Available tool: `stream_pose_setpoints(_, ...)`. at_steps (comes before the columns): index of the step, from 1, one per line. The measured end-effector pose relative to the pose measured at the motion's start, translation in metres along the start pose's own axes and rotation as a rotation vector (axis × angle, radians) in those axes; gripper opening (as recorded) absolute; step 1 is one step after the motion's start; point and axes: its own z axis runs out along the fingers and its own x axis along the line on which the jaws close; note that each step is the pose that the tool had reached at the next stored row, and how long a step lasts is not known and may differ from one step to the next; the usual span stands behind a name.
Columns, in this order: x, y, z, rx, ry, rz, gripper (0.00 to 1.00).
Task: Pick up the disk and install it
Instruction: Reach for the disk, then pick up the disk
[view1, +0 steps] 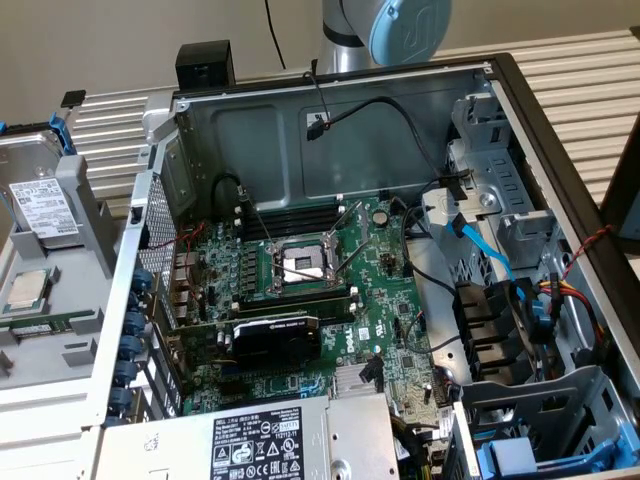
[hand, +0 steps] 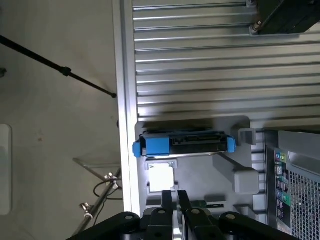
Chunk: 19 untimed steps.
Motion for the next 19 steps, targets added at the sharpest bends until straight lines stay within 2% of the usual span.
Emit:
stream_pose_setpoints(2,0.0002,0.0,0.0,0.0,0.0,0.0,0.3)
stream_pose_setpoints(3,0.0003,0.0,0.0,0.0,0.0,0.0,0.3)
stream_pose_setpoints(6,0.0004,0.0,0.0,0.0,0.0,0.0,0.48)
stream_pose_setpoints(8,0.0004,0.0,0.0,0.0,0.0,0.0,0.48)
stream_pose_setpoints(9,0.0004,0.0,0.0,0.0,0.0,0.0,0.54)
stream_pose_setpoints(19,0.0004,0.0,0.0,0.0,0.0,0.0,0.54)
